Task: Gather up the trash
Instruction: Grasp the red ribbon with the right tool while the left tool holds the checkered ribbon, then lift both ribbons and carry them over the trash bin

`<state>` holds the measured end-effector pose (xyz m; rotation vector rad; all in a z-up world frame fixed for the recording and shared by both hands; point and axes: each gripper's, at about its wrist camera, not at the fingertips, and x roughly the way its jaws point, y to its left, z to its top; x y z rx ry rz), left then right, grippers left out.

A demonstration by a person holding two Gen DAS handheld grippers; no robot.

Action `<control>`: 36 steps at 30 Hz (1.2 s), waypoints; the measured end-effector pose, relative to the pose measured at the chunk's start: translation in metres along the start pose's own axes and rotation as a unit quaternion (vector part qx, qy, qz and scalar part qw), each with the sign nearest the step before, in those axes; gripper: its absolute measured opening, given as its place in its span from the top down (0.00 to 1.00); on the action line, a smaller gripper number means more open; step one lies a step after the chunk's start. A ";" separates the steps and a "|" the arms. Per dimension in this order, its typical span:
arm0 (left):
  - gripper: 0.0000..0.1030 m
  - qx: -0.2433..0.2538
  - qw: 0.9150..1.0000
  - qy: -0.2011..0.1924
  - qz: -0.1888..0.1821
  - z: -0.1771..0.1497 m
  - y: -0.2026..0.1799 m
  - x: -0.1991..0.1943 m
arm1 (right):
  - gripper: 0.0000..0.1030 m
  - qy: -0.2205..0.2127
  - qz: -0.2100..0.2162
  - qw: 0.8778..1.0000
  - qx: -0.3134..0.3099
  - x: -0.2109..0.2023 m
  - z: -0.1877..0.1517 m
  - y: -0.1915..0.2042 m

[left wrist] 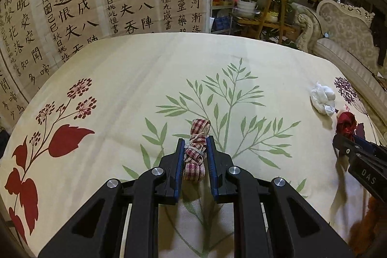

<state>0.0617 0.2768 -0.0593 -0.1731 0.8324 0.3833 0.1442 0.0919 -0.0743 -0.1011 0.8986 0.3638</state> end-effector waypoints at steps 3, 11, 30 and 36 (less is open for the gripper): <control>0.82 0.001 1.000 -0.001 -0.003 -0.001 -0.002 -0.001 | 0.75 0.000 0.007 1.000 0.002 -0.003 -0.002 -0.003; 0.82 0.005 1.000 -0.002 -0.014 -0.003 -0.012 -0.005 | 0.78 -0.013 0.017 1.000 0.001 -0.018 -0.011 -0.011; 0.82 0.037 0.997 -0.017 -0.065 -0.024 -0.080 -0.042 | 0.78 -0.043 -0.005 0.999 0.028 -0.063 -0.041 -0.064; 0.82 0.053 0.995 -0.018 -0.080 -0.031 -0.106 -0.052 | 0.78 -0.049 -0.018 0.998 0.045 -0.074 -0.052 -0.092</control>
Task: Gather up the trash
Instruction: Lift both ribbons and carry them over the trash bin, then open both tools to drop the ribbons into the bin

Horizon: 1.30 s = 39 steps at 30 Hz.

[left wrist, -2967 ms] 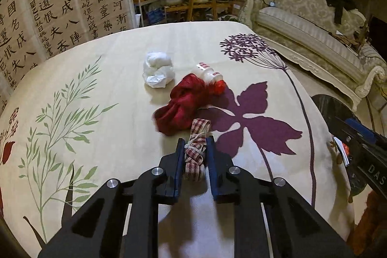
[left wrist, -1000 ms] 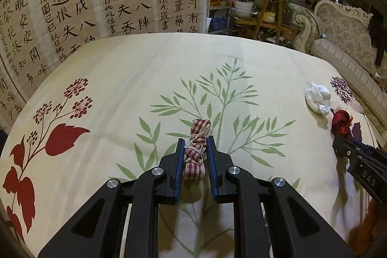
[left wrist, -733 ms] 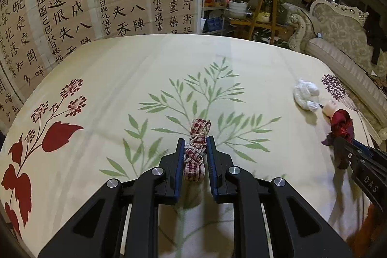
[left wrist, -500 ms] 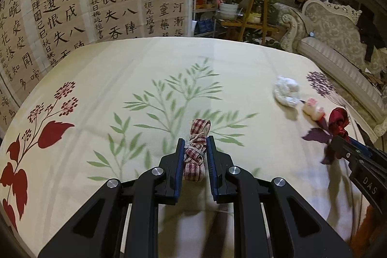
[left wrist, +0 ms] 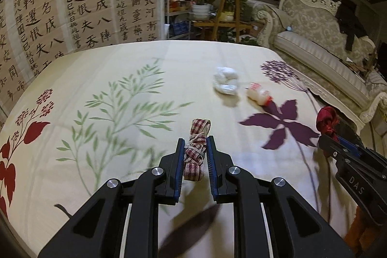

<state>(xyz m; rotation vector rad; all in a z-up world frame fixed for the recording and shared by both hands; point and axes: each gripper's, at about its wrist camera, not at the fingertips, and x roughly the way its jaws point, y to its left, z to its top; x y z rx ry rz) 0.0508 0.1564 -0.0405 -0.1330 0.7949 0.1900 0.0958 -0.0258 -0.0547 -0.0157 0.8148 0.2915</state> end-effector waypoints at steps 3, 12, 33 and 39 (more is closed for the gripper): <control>0.82 0.009 1.000 -0.001 -0.006 -0.002 -0.014 -0.002 | 0.78 -0.002 -0.007 1.000 0.010 -0.004 -0.004 -0.014; 0.82 0.037 0.999 -0.003 -0.027 0.000 -0.058 -0.003 | 0.78 -0.008 -0.029 0.999 0.040 -0.014 -0.010 -0.059; 0.82 0.117 0.989 -0.007 -0.094 0.011 -0.180 0.015 | 0.78 -0.021 -0.099 0.989 0.103 -0.021 -0.009 -0.166; 0.82 0.139 0.984 0.005 -0.109 0.012 -0.218 0.030 | 0.78 -0.017 -0.119 0.986 0.116 -0.013 -0.009 -0.190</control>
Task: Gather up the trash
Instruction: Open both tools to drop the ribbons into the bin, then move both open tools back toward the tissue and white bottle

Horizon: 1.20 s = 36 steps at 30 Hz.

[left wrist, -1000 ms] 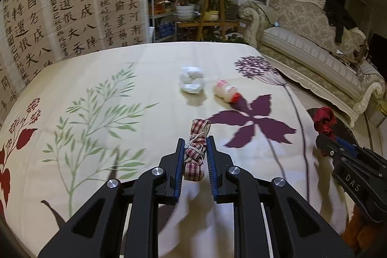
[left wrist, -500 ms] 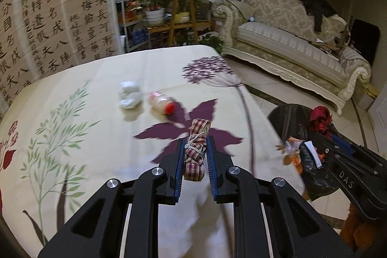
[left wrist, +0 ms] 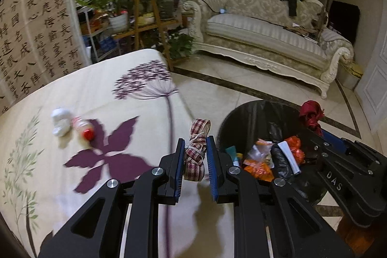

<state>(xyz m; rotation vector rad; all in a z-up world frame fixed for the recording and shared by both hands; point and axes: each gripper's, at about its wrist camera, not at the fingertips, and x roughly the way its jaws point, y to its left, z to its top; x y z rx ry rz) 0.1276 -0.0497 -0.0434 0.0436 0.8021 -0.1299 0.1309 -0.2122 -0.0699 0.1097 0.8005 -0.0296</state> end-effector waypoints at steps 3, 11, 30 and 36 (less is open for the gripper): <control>0.82 0.009 1.000 0.003 -0.004 0.004 -0.009 0.007 | 0.78 0.001 -0.011 1.000 0.004 0.006 0.002 -0.009; 0.82 0.031 0.999 0.013 -0.017 0.011 -0.041 0.027 | 0.78 0.008 -0.027 0.999 0.026 0.019 0.003 -0.032; 0.38 0.036 0.999 0.014 -0.019 0.015 -0.055 0.037 | 0.56 0.012 -0.035 0.998 0.049 0.027 0.001 -0.049; 0.29 0.022 1.000 0.007 -0.014 0.017 -0.047 0.031 | 0.50 0.007 -0.037 0.998 0.053 0.022 0.003 -0.049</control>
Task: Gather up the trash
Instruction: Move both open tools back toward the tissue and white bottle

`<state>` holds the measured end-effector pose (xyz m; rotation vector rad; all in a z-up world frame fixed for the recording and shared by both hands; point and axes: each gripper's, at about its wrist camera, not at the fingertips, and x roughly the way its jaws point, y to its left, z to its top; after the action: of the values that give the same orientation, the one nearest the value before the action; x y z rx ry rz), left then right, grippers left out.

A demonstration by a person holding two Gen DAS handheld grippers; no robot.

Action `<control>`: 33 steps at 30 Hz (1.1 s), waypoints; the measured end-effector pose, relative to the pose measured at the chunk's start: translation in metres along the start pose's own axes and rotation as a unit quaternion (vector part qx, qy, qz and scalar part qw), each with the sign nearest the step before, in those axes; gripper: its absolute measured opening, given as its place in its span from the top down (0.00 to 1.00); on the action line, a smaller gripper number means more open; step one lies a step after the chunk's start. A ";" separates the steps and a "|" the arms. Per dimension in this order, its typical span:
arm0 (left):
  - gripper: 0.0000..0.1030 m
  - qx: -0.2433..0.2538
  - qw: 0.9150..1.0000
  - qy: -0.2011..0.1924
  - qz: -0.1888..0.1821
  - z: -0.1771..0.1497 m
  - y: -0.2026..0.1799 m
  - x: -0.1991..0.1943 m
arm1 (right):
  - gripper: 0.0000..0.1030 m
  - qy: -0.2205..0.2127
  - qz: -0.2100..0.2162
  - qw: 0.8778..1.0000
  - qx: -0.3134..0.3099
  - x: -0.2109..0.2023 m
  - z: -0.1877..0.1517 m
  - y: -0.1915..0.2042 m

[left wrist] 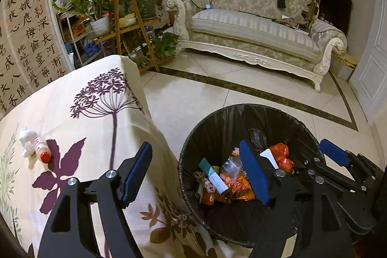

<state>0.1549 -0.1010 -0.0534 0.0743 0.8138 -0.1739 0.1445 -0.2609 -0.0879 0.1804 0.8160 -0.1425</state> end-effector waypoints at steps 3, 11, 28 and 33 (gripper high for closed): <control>0.27 -0.004 1.000 -0.003 0.007 0.000 0.005 -0.004 | 0.44 -0.002 0.000 1.000 0.002 -0.002 0.001 0.002; 0.26 -0.019 0.999 -0.010 0.025 -0.002 0.032 -0.016 | 0.42 -0.006 0.012 1.000 -0.009 -0.007 0.004 0.020; 0.23 -0.105 0.985 -0.013 0.134 -0.022 0.160 -0.043 | 0.41 -0.002 0.094 0.992 -0.086 -0.014 0.007 0.130; 0.23 -0.133 0.978 -0.006 0.160 -0.033 0.198 -0.050 | 0.41 0.001 0.124 0.985 -0.120 -0.017 0.003 0.175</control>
<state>0.1338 0.1048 -0.0401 -0.0490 0.7958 0.2394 0.1691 -0.0901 -0.0548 0.0528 0.7997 0.1912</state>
